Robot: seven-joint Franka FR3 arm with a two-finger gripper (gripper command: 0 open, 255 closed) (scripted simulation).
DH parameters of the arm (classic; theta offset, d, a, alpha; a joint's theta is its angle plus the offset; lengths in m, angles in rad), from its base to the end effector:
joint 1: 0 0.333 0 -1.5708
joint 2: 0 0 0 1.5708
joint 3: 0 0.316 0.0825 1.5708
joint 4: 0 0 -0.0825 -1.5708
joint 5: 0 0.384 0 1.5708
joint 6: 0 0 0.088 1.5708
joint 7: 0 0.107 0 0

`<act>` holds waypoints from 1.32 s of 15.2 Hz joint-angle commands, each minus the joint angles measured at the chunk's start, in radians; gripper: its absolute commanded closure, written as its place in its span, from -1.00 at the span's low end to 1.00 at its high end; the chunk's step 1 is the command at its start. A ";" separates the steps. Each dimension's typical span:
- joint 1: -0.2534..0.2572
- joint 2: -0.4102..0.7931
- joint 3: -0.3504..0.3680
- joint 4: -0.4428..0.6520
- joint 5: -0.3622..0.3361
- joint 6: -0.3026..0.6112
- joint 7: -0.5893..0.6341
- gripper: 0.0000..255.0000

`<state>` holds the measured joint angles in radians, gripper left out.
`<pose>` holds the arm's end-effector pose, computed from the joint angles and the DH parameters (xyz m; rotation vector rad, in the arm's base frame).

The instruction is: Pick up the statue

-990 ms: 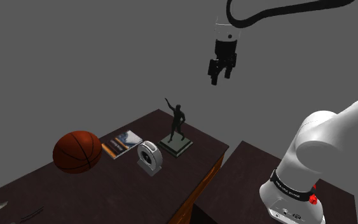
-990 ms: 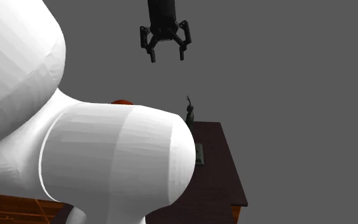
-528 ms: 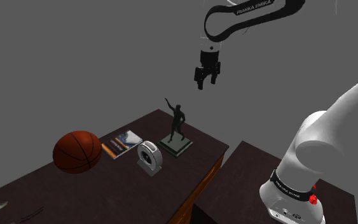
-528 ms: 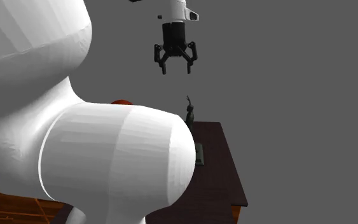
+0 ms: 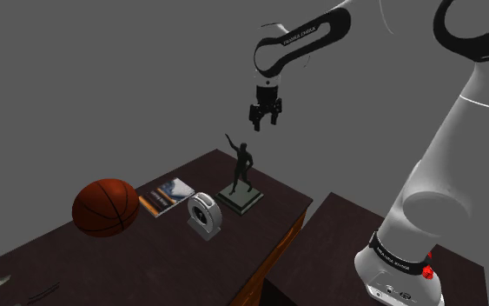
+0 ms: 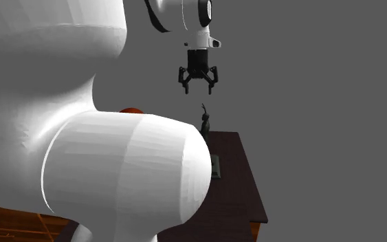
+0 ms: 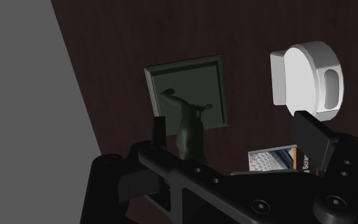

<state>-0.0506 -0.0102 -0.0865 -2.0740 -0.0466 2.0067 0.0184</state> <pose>0.5329 -0.0764 0.4289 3.0959 -0.2086 -0.0922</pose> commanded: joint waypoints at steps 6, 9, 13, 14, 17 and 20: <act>-0.019 0.281 -0.005 0.217 0.054 0.045 -0.039 -1.00; -0.032 0.404 -0.003 0.331 0.076 0.046 -0.055 -1.00; -0.051 0.575 0.004 0.511 0.101 0.026 -0.070 -1.00; -0.056 0.620 0.006 0.562 0.107 0.016 -0.073 -1.00; -0.069 0.729 0.012 0.693 0.118 -0.012 -0.078 -1.00; -0.069 0.749 0.013 0.685 0.119 0.016 -0.079 -1.00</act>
<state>-0.1197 0.7285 -0.0740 -1.3917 0.0718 2.0148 -0.0604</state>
